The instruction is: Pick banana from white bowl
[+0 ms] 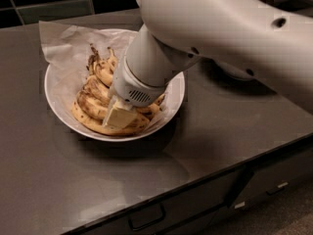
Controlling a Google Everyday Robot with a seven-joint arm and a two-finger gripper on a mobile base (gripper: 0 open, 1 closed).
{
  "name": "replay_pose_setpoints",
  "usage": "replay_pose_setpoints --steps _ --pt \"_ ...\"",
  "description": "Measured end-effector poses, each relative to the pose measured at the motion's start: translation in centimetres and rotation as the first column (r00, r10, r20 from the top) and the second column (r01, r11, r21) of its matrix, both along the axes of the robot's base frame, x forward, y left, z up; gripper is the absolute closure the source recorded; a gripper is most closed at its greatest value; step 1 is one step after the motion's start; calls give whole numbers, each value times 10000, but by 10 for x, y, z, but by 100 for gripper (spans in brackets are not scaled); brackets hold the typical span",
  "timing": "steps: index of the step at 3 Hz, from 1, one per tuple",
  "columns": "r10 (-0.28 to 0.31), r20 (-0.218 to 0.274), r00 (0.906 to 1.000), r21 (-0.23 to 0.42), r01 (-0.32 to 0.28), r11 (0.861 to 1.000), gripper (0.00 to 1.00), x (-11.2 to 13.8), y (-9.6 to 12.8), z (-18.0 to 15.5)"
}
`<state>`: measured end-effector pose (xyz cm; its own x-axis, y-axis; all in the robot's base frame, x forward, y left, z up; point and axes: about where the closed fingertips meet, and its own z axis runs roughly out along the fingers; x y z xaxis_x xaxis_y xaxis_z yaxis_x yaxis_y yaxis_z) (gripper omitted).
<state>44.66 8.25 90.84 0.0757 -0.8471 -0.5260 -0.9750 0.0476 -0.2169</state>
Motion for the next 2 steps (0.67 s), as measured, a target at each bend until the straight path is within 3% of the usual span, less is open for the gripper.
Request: replay_pose_setpoints --steps 2 --pt "104 -86 9999 16 -104 9999 92 0 2 -1"
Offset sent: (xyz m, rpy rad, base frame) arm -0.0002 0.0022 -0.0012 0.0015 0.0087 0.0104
